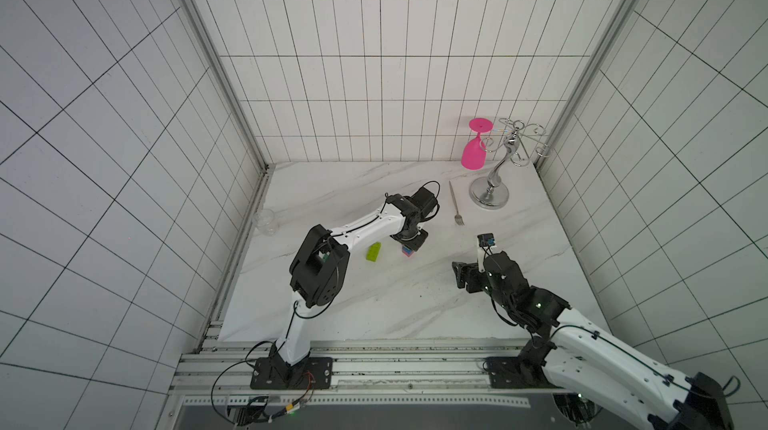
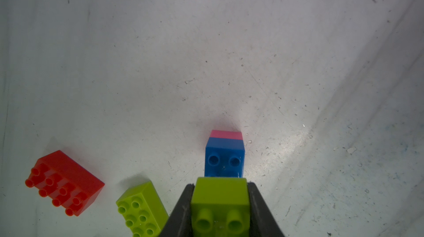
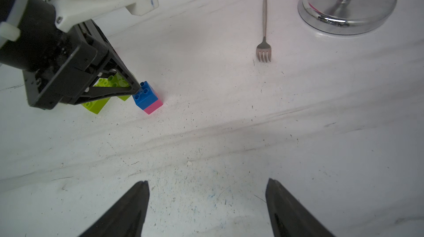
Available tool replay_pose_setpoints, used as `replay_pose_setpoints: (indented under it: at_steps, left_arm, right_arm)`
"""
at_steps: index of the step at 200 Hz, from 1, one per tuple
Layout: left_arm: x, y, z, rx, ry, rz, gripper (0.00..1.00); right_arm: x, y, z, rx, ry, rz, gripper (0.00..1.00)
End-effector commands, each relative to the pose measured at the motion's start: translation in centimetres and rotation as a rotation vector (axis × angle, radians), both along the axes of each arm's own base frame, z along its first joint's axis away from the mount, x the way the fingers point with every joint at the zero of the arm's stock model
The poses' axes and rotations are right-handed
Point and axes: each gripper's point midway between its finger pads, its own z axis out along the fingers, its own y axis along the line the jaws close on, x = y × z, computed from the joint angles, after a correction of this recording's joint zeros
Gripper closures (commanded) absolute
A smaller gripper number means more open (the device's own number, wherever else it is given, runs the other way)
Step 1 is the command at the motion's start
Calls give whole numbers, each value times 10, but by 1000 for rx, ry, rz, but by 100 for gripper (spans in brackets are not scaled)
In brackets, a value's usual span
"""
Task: Assemble a spoon with lego
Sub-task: Assemble the lego brick with the lego brick.
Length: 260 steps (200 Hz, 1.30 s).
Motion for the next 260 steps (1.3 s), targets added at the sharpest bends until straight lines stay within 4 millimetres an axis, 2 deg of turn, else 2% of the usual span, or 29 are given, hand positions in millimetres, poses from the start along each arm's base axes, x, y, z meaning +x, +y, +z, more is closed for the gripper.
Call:
replay_pose_setpoints:
  at_steps: [1,89,152,222,260]
  left_arm:
    - [2,-4,-11,16,23,-25,71]
    - [4,-4,-32,36,52,-22,71]
    - [-3,-5,-50,58,107,-70,70]
    - [-19,3,-90,116,218,-116,70]
    - [-18,11,-104,162,218,-109,70]
  right_arm:
    - [4,2,13,15,-26,0,17]
    - [4,1,12,11,-25,-4,17]
    - [5,1,12,10,-25,-5,17]
    - [5,1,11,5,-23,-5,17]
    - [6,2,10,3,-20,-7,17]
